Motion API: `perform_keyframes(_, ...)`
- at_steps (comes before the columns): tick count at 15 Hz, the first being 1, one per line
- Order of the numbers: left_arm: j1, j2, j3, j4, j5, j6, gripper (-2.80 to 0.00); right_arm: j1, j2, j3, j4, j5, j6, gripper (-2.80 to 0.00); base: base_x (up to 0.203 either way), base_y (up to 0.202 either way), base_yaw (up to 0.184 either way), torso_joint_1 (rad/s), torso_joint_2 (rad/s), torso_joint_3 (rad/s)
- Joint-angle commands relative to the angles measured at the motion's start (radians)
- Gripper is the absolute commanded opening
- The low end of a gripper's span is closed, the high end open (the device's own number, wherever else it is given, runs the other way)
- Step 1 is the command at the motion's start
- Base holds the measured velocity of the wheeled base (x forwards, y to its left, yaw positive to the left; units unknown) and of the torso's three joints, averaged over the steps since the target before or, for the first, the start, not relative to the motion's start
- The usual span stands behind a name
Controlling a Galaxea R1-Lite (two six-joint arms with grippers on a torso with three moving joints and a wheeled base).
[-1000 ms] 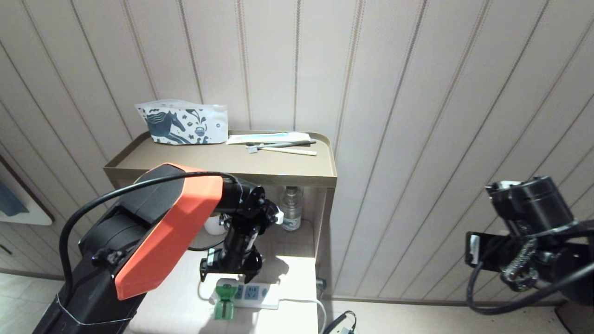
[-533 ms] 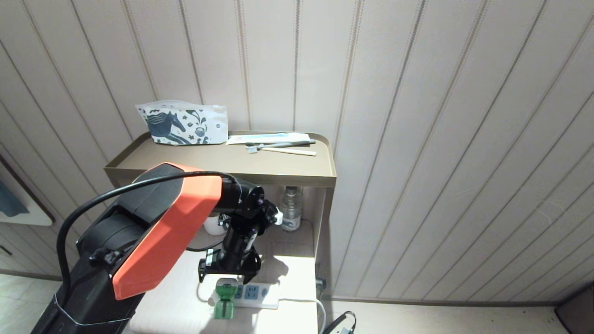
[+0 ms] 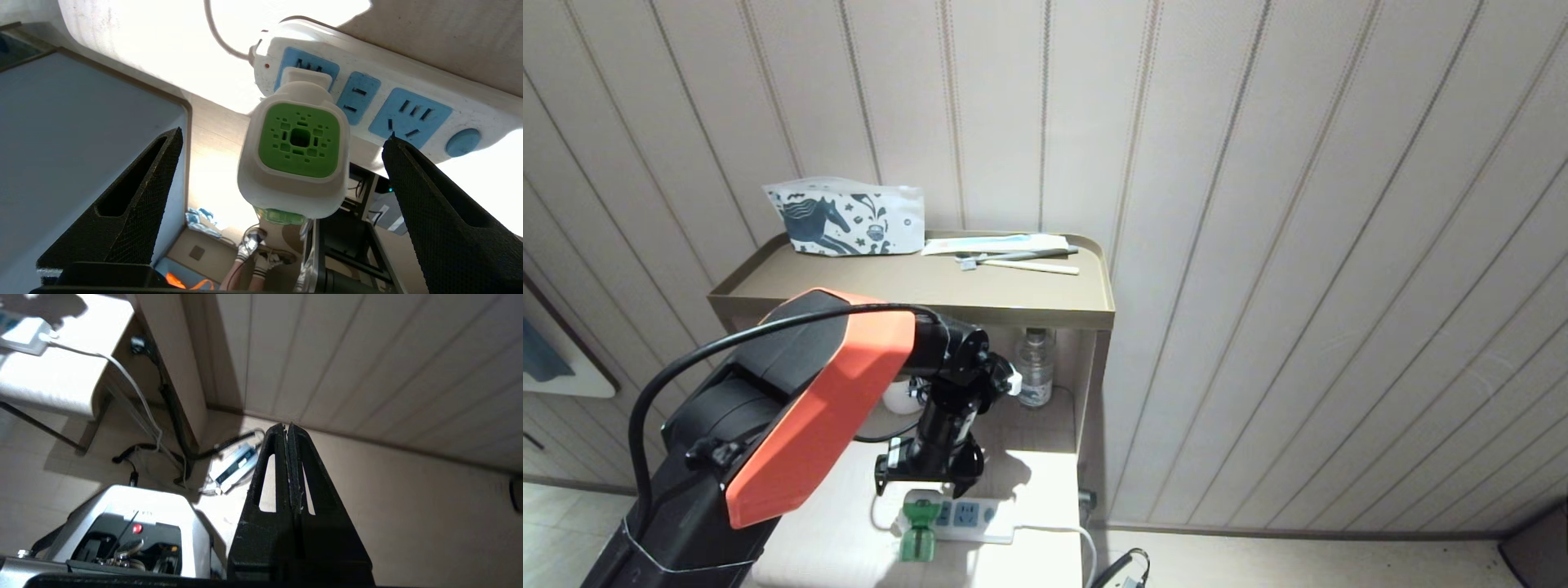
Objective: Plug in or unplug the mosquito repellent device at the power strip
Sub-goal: Insert the plug into the socket
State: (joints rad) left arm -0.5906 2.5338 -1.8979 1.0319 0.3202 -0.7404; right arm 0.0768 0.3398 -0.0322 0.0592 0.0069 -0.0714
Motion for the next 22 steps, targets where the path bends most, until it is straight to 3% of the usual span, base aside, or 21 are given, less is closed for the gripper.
perform_keyframes(1,0.0,0.0,-0.006,0.005,0.0,-0.005,0.0,0.008,-0.062,0.019,-0.006,0.011,-0.003,-2.8,0.0,0.0,0.0,0.0,0.0,0.0)
perform_keyframes(4,0.0,-0.01,-0.021,0.002,0.002,-0.004,0.0,0.009,-0.062,0.032,-0.054,-0.006,0.094,-2.8,0.0,0.0,0.0,0.0,0.0,0.0)
perform_keyframes(8,0.002,-0.027,-0.018,0.002,0.002,0.004,0.0,0.008,-0.065,0.032,-0.058,-0.002,-0.022,-2.8,0.0,0.0,0.0,0.0,0.0,0.0)
perform_keyframes(10,0.003,-0.023,-0.018,0.004,0.002,0.004,0.0,0.009,-0.065,0.032,-0.054,0.001,-0.022,-2.8,0.0,0.0,0.0,0.0,0.0,0.0)
perform_keyframes(13,0.003,-0.035,-0.021,0.004,0.002,0.0,0.0,0.008,-0.061,0.032,-0.042,-0.015,0.088,-2.8,0.0,0.0,0.0,0.0,0.0,0.0)
perform_keyframes(16,0.004,-0.039,-0.018,0.004,0.0,-0.002,0.0,0.01,-0.062,0.032,-0.042,-0.016,0.077,-2.8,0.0,0.0,0.0,0.0,0.0,0.0)
perform_keyframes(22,0.009,-0.041,-0.017,0.004,0.0,0.0,0.0,-0.1,-0.222,0.032,-0.049,-0.012,0.087,-2.8,0.0,0.0,0.0,0.0,0.0,0.0)
